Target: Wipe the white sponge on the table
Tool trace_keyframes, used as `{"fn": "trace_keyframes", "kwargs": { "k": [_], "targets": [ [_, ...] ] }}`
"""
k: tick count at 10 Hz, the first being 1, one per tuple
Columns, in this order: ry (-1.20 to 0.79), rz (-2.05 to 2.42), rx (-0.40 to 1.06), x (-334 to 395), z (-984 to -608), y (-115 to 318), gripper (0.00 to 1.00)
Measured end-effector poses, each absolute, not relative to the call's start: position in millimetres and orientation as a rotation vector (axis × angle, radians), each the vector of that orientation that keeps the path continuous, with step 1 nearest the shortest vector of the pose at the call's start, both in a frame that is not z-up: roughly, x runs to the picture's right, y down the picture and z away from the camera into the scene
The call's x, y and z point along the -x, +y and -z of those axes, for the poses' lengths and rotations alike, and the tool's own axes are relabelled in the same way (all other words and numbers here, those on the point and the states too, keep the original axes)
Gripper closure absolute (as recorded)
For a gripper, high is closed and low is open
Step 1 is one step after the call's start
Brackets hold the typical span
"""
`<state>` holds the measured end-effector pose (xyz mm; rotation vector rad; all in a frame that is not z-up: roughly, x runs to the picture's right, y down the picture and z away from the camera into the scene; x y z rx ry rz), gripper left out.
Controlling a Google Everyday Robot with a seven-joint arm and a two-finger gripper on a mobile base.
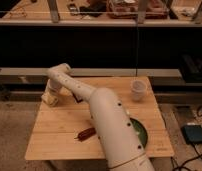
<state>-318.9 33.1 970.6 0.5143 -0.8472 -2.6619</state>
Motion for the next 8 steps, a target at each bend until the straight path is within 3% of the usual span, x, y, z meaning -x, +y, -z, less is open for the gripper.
{"fn": "trace_keyframes", "kwargs": {
  "k": [5,8],
  "targets": [
    [-0.96,2.681,-0.448,321.0,-961.2,68.3,0.92],
    [-0.966,2.723,-0.381,288.1,-947.9,67.2,1.0]
  ]
}}
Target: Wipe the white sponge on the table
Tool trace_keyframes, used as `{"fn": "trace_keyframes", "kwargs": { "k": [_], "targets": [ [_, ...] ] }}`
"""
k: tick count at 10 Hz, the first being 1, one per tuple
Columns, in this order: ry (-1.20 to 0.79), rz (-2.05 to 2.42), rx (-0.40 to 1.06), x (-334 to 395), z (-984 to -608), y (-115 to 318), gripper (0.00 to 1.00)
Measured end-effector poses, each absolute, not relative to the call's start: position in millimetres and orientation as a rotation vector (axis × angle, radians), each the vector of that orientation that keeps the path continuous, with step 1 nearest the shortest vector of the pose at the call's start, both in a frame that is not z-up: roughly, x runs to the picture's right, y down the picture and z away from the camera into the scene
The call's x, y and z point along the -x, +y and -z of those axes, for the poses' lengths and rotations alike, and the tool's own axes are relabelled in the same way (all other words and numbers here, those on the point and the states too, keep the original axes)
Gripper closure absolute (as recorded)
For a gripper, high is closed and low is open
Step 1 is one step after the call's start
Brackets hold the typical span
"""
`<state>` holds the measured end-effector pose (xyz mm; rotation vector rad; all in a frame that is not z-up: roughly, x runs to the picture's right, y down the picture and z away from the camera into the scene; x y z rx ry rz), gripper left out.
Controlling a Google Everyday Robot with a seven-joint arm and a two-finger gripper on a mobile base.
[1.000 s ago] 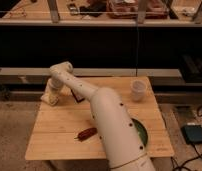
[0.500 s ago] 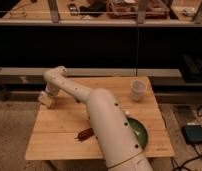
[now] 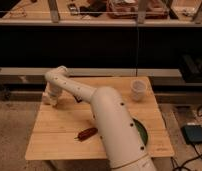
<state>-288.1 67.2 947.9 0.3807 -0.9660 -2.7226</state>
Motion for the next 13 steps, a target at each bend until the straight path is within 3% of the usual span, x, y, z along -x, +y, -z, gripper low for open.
{"fn": "trace_keyframes", "kwargs": {
  "k": [2,7,13],
  "targets": [
    [-1.006,2.757,-0.361,271.2,-927.1,74.1,1.0],
    [-1.288,2.942,-0.221,242.8,-898.3,138.1,1.0],
    [-1.253,2.916,-0.204,235.7,-887.7,124.3,1.0]
  ]
}}
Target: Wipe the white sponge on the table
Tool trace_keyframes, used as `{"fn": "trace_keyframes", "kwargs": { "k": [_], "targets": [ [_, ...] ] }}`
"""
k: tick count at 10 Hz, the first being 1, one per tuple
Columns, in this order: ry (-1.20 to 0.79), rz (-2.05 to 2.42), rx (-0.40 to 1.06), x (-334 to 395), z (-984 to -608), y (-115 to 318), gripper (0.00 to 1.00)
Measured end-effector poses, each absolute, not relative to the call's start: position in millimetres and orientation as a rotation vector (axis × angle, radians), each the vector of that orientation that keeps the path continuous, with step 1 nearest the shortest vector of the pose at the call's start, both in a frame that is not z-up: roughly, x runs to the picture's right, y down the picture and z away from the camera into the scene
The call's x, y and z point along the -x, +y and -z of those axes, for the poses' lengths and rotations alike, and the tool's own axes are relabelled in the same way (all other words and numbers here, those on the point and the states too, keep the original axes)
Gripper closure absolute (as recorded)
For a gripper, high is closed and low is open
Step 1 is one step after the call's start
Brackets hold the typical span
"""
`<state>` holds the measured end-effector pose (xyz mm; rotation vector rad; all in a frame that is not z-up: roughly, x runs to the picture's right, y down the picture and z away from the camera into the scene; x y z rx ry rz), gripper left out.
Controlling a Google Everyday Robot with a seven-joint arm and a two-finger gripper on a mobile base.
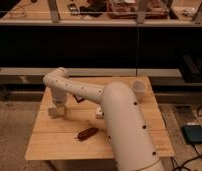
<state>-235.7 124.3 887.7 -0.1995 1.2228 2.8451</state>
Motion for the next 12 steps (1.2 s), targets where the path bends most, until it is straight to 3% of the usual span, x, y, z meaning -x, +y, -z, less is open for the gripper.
{"fn": "trace_keyframes", "kwargs": {
  "k": [5,12],
  "targets": [
    [1.234,-2.857,0.183,230.7,-890.8,129.8,1.0],
    [1.256,-2.859,0.005,191.7,-875.6,171.6,1.0]
  ]
}}
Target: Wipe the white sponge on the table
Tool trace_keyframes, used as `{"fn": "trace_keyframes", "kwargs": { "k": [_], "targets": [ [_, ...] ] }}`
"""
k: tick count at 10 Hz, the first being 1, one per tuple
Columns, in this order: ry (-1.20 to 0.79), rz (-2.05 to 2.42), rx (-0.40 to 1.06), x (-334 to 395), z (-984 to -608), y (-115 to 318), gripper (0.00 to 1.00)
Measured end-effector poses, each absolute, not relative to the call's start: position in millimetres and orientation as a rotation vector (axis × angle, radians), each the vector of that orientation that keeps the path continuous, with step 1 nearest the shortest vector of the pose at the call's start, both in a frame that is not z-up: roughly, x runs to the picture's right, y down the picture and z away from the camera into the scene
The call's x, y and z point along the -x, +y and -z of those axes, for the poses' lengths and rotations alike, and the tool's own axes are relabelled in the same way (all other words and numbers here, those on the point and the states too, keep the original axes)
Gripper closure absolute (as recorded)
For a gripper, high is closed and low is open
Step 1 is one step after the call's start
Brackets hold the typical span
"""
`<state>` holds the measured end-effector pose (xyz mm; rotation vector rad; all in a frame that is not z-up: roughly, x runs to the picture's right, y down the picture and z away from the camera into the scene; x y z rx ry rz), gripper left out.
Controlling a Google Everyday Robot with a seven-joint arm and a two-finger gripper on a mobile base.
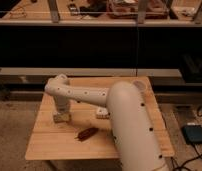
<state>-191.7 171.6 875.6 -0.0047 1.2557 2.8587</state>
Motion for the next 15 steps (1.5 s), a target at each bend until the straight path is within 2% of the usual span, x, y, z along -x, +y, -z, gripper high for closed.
{"fn": "trace_keyframes", "kwargs": {
  "k": [7,11,15],
  "targets": [
    [1.35,-2.984,-0.184,113.5,-850.9,183.0,1.0],
    [1.364,-3.089,-0.317,70.6,-870.2,171.1,1.0],
    [1.294,-3.177,-0.329,58.5,-900.9,137.3,1.0]
  ]
}}
